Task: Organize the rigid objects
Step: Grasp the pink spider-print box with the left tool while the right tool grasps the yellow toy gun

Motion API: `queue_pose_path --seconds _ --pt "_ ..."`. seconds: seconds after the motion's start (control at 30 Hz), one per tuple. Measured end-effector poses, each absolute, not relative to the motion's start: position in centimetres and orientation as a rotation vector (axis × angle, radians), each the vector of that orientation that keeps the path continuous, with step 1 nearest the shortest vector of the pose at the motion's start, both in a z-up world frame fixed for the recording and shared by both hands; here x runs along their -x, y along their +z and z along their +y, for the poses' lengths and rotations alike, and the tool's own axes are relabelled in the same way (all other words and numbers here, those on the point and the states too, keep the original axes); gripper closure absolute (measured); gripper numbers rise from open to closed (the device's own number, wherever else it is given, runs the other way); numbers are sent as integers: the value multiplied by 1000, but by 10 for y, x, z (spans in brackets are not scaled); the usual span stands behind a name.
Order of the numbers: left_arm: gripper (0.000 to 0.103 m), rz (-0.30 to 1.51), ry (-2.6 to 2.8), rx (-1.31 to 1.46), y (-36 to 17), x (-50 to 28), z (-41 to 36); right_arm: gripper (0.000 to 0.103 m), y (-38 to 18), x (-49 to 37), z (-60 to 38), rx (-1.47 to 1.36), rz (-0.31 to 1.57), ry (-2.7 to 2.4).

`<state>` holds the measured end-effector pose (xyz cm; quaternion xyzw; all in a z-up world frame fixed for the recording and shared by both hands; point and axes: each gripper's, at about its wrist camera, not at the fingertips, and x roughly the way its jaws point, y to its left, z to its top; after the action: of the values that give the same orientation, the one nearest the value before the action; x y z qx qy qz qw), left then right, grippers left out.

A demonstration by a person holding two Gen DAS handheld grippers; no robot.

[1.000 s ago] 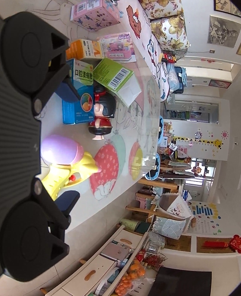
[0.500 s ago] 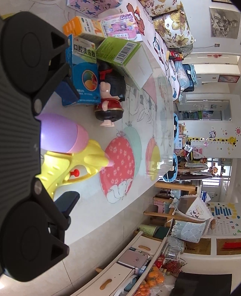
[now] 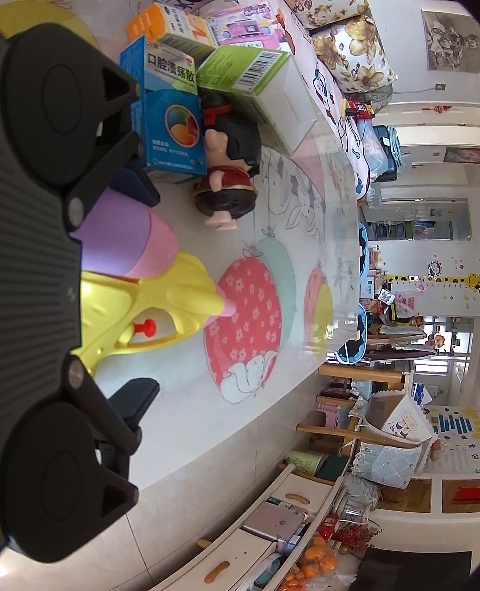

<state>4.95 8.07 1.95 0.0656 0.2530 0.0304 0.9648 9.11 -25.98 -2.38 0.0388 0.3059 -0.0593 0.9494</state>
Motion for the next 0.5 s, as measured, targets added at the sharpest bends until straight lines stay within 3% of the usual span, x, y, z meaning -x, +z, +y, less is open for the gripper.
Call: queue_pose_path --seconds 0.13,0.5 --pt "42 537 81 -95 21 -52 86 23 -24 -92 -260 -86 635 -111" --pt "45 560 78 -76 25 -45 89 24 -23 -88 -253 -77 635 -98"
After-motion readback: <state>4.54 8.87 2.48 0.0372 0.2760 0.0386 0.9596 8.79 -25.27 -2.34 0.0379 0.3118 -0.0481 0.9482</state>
